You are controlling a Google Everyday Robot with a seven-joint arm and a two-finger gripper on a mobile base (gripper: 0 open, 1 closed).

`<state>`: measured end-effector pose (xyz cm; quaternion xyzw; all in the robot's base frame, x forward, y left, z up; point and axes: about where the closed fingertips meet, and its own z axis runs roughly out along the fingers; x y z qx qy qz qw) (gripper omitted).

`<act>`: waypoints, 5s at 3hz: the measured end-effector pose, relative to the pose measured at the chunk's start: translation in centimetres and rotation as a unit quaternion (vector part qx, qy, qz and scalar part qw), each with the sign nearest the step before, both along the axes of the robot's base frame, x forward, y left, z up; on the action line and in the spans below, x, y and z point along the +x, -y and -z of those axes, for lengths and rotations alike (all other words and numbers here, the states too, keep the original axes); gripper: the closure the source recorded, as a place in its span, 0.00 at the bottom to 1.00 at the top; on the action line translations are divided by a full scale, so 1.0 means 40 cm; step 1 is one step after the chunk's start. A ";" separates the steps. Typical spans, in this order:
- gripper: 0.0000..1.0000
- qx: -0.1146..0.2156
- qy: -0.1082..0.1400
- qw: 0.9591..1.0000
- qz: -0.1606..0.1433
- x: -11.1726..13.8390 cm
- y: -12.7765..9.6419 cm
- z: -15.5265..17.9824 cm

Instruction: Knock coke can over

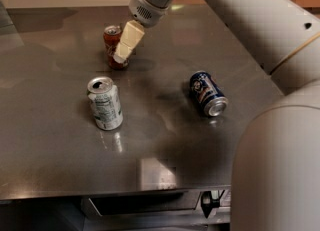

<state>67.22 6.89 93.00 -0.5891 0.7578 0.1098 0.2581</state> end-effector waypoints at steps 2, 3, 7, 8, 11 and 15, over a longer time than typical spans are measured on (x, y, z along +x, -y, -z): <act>0.00 0.013 0.001 1.000 0.012 0.093 -0.101 0.016; 0.00 0.011 -0.005 1.000 0.024 0.129 -0.111 0.041; 0.65 0.038 -0.030 0.999 0.024 0.128 -0.110 0.062; 0.87 0.058 -0.029 0.998 0.006 0.086 -0.086 0.016; 1.00 -0.078 -0.020 0.996 -0.049 -0.036 0.124 -0.068; 0.82 -0.268 -0.031 0.957 -0.104 -0.069 0.258 0.065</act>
Offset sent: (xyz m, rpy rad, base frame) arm 0.0595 0.0557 -0.0078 0.0392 -0.0024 -0.0517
